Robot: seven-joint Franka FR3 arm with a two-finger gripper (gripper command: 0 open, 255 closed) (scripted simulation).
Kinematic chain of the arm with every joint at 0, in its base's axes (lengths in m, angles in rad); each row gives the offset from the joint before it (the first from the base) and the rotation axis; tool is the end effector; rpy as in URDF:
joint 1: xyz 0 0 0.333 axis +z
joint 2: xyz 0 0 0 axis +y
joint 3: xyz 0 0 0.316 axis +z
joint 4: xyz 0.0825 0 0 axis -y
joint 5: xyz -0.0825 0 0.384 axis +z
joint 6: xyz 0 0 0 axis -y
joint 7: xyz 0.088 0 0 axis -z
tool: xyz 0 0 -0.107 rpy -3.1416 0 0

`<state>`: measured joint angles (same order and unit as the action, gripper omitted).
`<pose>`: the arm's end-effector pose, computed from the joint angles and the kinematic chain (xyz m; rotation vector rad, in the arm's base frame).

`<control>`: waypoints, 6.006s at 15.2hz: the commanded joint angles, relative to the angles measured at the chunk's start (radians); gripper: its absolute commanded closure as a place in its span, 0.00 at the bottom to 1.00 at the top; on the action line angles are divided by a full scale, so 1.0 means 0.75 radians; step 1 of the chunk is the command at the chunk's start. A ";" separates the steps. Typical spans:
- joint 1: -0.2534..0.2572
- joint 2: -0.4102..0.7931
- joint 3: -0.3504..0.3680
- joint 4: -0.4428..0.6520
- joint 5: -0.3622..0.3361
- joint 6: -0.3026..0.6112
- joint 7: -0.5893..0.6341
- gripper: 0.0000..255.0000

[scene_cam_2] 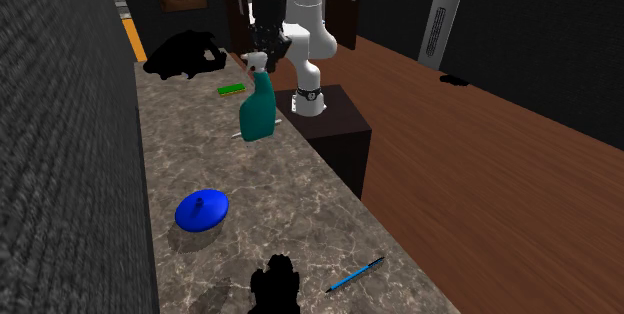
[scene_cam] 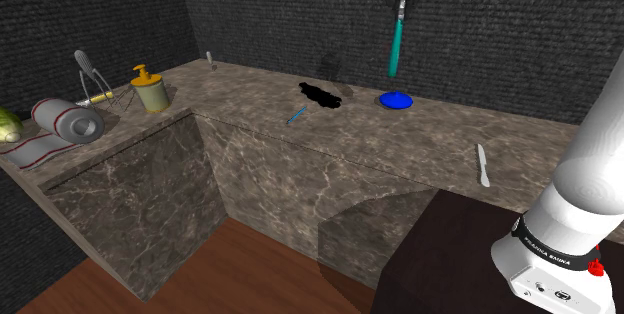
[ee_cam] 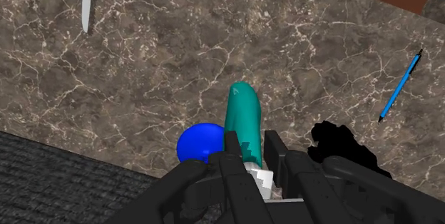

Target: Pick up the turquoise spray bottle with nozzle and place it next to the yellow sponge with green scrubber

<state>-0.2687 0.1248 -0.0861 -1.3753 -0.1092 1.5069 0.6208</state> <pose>0.5474 -0.2119 0.6403 2.6663 -1.4261 0.0350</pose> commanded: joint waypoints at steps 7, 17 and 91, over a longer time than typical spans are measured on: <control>-0.004 0.079 -0.003 0.255 0.005 -0.176 -0.024 1.00; -0.023 0.170 -0.013 0.561 0.010 -0.387 -0.070 1.00; -0.461 -1.238 -0.796 -1.173 -0.592 0.210 -1.013 1.00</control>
<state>-0.6122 -0.8006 -0.6791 -2.2427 -0.5491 1.6545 -0.1404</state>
